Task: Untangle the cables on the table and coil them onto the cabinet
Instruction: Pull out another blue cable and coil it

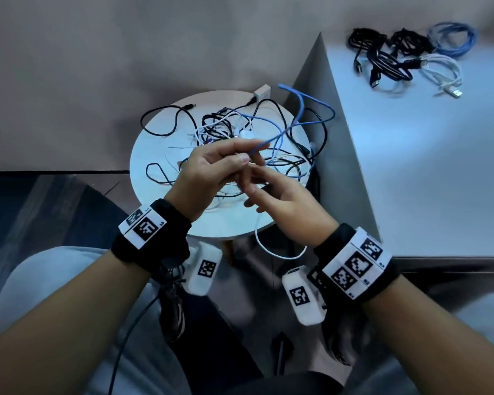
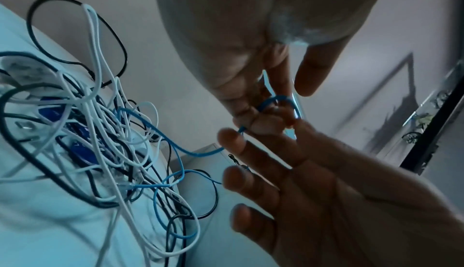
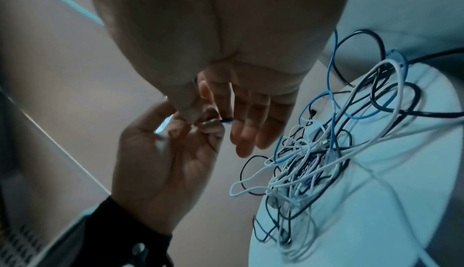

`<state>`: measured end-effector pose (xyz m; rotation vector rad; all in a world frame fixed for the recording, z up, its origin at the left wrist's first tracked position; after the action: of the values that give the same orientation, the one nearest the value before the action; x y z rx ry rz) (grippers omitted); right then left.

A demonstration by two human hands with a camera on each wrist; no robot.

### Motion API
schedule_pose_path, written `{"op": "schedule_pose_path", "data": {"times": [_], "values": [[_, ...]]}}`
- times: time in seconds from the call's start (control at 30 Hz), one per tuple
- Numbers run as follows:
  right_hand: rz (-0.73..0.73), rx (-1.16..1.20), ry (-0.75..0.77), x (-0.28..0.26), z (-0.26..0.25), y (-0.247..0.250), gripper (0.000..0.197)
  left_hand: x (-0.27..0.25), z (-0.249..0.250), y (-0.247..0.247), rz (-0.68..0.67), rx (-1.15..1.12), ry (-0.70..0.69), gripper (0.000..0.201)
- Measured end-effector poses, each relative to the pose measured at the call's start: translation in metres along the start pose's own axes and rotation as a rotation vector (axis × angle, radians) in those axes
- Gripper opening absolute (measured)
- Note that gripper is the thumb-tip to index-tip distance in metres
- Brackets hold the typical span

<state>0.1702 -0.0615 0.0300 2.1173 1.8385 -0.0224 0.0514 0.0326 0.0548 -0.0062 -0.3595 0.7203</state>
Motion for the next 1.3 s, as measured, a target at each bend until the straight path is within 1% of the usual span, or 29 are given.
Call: {"op": "schedule_pose_path", "data": {"times": [0.07,0.13,0.2,0.23,0.27,0.33,0.37,0.4,0.47,0.53,0.57,0.6,0.63,0.67,0.7,0.73,0.77,0.8,0.83,0.87,0.9,0.97,1.03,1.07,1.1,1.13,1.2,1.27,1.3], "values": [[0.065,-0.059,0.021,0.004,0.001,0.007,0.034,0.0,0.003,0.001,-0.02,-0.011,-0.017,0.041],[0.135,-0.064,0.028,0.006,0.002,0.012,0.019,0.001,0.002,0.001,-0.04,0.053,-0.03,0.048],[0.156,0.055,0.056,0.005,-0.001,0.016,0.006,0.003,-0.003,0.007,-0.062,0.238,-0.037,0.059],[0.161,0.125,0.092,0.003,-0.006,0.018,0.006,0.004,-0.007,0.01,-0.101,0.357,-0.033,0.062],[0.154,0.2,0.133,0.0,-0.012,0.021,0.009,0.004,-0.012,0.013,-0.168,0.485,-0.03,0.059],[0.135,0.352,0.198,-0.003,-0.02,0.023,0.011,0.004,-0.024,0.016,-0.311,0.75,-0.065,0.042],[0.125,0.417,0.209,-0.004,-0.023,0.023,0.011,0.004,-0.03,0.017,-0.332,0.855,-0.103,0.033],[0.12,0.466,0.2,-0.003,-0.024,0.022,0.01,0.004,-0.033,0.019,-0.307,0.921,-0.146,0.027],[0.163,0.494,0.116,-0.001,-0.022,0.023,0.013,0.005,-0.034,0.021,-0.174,0.95,-0.218,0.021],[0.234,0.371,-0.03,-0.002,-0.019,0.025,0.016,0.006,-0.03,0.023,-0.033,0.956,-0.27,0.022],[0.27,0.233,-0.078,-0.003,-0.017,0.026,0.019,0.006,-0.027,0.024,0.04,0.967,-0.285,0.024],[0.318,0.067,-0.082,-0.005,-0.016,0.027,0.022,0.007,-0.022,0.024,0.109,0.986,-0.305,0.025],[0.39,-0.095,-0.031,-0.007,-0.016,0.026,0.025,0.006,-0.017,0.024,0.159,1.013,-0.34,0.025],[0.478,-0.212,0.079,-0.011,-0.018,0.024,0.024,0.006,-0.011,0.022,0.177,1.067,-0.388,0.025],[0.552,-0.275,0.233,-0.016,-0.024,0.021,0.018,0.005,-0.006,0.019,0.156,1.166,-0.452,0.024],[0.588,-0.327,0.375,-0.02,-0.03,0.016,0.01,0.004,-0.003,0.012,0.096,1.284,-0.528,0.024],[0.625,-0.42,0.474,-0.022,-0.033,0.011,0.013,0.002,-0.001,0.005,0.015,1.377,-0.61,0.026],[0.654,-0.551,0.519,-0.022,-0.034,0.007,0.025,0.0,0.0,-0.002,-0.064,1.429,-0.681,0.03],[0.663,-0.679,0.498,-0.02,-0.032,0.006,0.035,-0.001,0.001,-0.007,-0.124,1.452,-0.734,0.032],[0.662,-0.78,0.43,-0.017,-0.03,0.006,0.043,-0.002,0.001,-0.009,-0.161,1.462,-0.773,0.029],[0.64,-0.841,0.338,-0.013,-0.025,0.007,0.045,-0.002,0.0,-0.009,-0.179,1.472,-0.789,0.024],[0.564,-0.875,0.192,-0.006,-0.013,0.01,0.042,-0.003,-0.005,-0.006,-0.211,1.484,-0.744,0.018],[0.542,-0.835,0.176,-0.003,-0.008,0.015,0.038,-0.001,-0.011,0.0,-0.236,1.468,-0.616,0.016],[0.557,-0.805,0.187,-0.003,-0.008,0.018,0.036,0.0,-0.014,0.005,-0.214,1.475,-0.531,0.015],[0.585,-0.78,0.2,-0.004,-0.009,0.022,0.034,0.003,-0.016,0.013,-0.156,1.501,-0.442,0.015],[0.621,-0.767,0.198,-0.005,-0.012,0.025,0.033,0.005,-0.017,0.024,-0.067,1.527,-0.354,0.017],[0.681,-0.778,0.142,-0.007,-0.013,0.029,0.031,0.009,-0.019,0.048,0.111,1.478,-0.19,0.029],[0.679,-0.819,0.085,-0.006,-0.012,0.027,0.031,0.01,-0.022,0.059,0.187,1.354,-0.118,0.04],[0.676,-0.853,0.074,-0.007,-0.012,0.024,0.032,0.01,-0.022,0.058,0.191,1.324,-0.139,0.042]]}}
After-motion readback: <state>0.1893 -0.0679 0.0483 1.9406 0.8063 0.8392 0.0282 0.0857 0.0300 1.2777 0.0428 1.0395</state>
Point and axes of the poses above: each hand's wrist, its own x-axis towards the middle knuckle, its own y-axis out of the back of the hand, z = x × y, the point moved 3 cm from there along x, towards the middle knuckle, and after that the axes turned 14 degrees about -y, right-handed, at the moved point
